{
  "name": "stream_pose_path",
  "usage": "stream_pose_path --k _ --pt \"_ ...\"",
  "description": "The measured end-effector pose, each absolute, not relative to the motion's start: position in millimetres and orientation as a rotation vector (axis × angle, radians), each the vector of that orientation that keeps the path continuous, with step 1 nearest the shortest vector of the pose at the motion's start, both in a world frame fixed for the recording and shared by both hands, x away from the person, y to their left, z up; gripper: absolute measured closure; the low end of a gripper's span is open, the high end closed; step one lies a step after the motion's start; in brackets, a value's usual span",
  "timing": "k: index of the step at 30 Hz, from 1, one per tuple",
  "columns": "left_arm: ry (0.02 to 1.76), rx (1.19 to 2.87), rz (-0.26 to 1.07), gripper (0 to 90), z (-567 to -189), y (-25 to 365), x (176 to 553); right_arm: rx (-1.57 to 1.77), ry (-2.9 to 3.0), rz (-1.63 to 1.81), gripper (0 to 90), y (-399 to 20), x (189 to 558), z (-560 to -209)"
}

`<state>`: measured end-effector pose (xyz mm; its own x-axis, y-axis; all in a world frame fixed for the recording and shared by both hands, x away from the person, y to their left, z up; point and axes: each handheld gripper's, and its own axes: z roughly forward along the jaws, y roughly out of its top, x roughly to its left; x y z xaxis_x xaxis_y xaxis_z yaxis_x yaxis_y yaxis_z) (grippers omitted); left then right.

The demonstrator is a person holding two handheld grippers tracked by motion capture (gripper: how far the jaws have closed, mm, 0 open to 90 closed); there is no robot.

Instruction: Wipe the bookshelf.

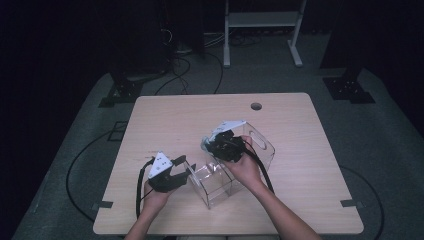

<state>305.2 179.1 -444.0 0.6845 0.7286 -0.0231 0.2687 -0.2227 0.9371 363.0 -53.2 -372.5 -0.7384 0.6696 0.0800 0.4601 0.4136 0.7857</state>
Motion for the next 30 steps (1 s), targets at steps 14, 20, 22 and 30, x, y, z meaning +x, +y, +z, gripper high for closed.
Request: stream_pose_path --k 14,20,22,30 --pt "0.783 1.803 0.524 47.6 -443.7 178.3 305.2 0.997 2.419 1.223 84.4 -53.1 366.5 -374.3" --pt "0.787 1.801 0.530 47.3 -443.7 177.9 305.6 1.010 2.445 1.256 84.6 -67.0 360.1 -369.7" --pt "0.792 1.798 0.527 47.4 -443.7 177.8 305.5 0.999 2.432 1.283 84.6 -75.7 351.2 -366.0" --pt "0.793 1.800 0.528 47.4 -443.7 177.9 305.5 0.957 2.341 1.459 84.6 -125.3 306.2 -346.8"
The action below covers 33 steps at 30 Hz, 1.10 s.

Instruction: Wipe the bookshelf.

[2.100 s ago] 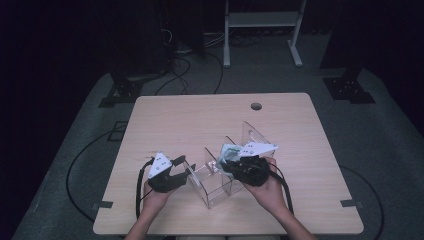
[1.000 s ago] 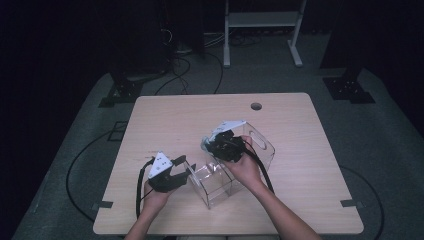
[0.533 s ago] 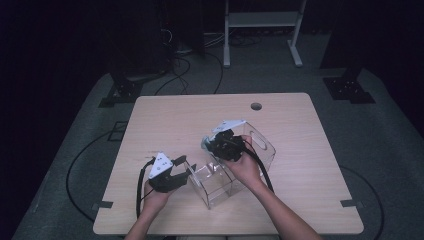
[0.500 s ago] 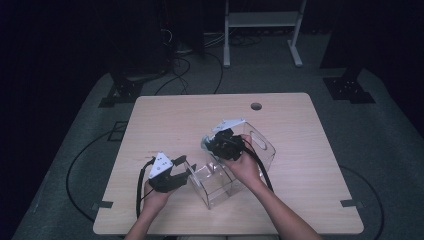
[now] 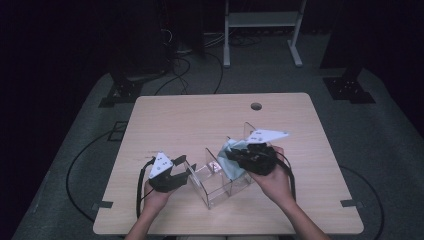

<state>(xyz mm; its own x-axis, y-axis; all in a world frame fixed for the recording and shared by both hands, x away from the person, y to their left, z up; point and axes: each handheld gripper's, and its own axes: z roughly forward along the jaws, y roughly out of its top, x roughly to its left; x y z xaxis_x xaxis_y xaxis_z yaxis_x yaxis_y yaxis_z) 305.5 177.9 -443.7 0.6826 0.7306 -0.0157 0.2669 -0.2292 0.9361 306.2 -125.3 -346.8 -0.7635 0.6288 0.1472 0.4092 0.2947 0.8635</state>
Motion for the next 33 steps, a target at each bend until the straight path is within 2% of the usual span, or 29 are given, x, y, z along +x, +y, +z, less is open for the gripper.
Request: stream_pose_path --k 8,9,16,19,26,33 --pt "0.800 1.789 0.534 47.7 -444.2 177.5 307.7 0.938 2.236 1.502 84.6 -166.5 273.8 -331.9" --pt "0.806 1.790 0.534 47.8 -444.1 177.7 307.9 0.963 2.198 1.520 84.5 -182.8 265.2 -329.8" --pt "0.806 1.790 0.534 47.7 -443.9 177.8 308.4 1.041 2.128 1.467 84.5 -224.6 253.7 -336.9" --pt "0.807 1.790 0.534 47.7 -444.0 177.5 308.8 1.095 2.121 1.464 84.4 -235.3 255.4 -346.6" --pt "0.809 1.787 0.532 47.8 -444.2 177.6 309.5 1.287 2.090 1.373 84.3 -260.6 278.3 -399.6" --pt "0.808 1.786 0.529 47.9 -444.8 177.7 308.9 1.330 2.102 1.321 84.4 -259.7 304.2 -423.0"
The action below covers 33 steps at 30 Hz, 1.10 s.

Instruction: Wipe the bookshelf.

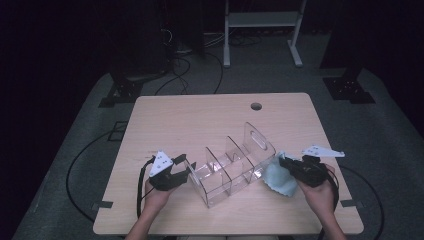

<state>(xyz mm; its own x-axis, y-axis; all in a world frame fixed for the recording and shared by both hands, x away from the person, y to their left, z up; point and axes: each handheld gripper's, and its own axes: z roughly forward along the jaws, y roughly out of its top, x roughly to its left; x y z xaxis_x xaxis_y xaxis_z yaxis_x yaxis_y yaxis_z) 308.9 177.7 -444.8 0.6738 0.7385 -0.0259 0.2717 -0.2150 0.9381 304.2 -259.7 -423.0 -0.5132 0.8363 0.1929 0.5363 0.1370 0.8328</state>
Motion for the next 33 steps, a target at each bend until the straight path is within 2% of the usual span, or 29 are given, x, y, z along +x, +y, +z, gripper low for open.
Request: stream_pose_path --k 9,16,22,29,33 --pt "0.809 1.785 0.536 48.0 -445.1 177.2 308.4 1.289 2.090 1.317 84.4 -239.3 300.8 -431.4" --pt "0.805 1.785 0.532 47.7 -445.1 176.9 308.2 1.299 2.067 1.340 84.1 -242.1 307.8 -440.1" --pt "0.811 1.778 0.530 47.7 -445.2 179.8 308.7 1.226 2.145 1.335 84.1 -222.6 303.9 -446.2" --pt "0.808 1.773 0.528 47.6 -445.6 179.4 308.8 1.319 2.093 1.325 84.1 -239.0 321.0 -450.1" --pt "0.812 1.769 0.524 47.6 -445.7 179.5 309.4 1.296 2.122 1.361 84.3 -230.2 316.4 -450.8"
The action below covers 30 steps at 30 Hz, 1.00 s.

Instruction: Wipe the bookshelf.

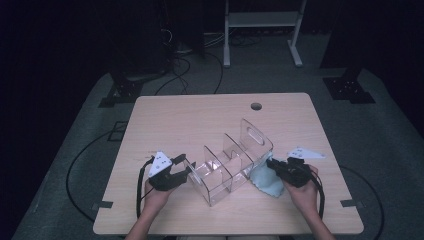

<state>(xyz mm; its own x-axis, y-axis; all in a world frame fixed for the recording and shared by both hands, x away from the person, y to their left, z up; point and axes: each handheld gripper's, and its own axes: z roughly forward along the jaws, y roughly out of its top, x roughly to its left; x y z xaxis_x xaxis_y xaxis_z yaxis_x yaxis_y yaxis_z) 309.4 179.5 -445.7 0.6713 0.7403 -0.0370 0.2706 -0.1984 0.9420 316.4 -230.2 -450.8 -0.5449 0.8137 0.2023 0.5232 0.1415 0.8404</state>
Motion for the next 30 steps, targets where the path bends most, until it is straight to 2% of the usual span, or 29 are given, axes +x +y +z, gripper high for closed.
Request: stream_pose_path --k 3,10,16,23,30 --pt "0.811 1.771 0.524 47.6 -445.4 179.8 310.2 1.226 2.157 1.347 84.3 -221.0 309.7 -445.1" --pt "0.801 1.779 0.525 47.4 -445.2 179.9 309.0 1.303 2.061 1.323 84.2 -239.9 323.7 -445.2" --pt "0.801 1.777 0.524 47.3 -445.3 180.1 308.8 1.208 2.133 1.349 84.2 -223.9 313.1 -441.8" --pt "0.801 1.774 0.522 47.2 -445.5 179.8 308.4 1.252 2.043 1.368 84.2 -239.1 324.1 -434.5" --pt "0.799 1.775 0.522 47.2 -445.3 180.7 308.4 1.146 2.148 1.381 84.2 -217.9 311.6 -432.4"
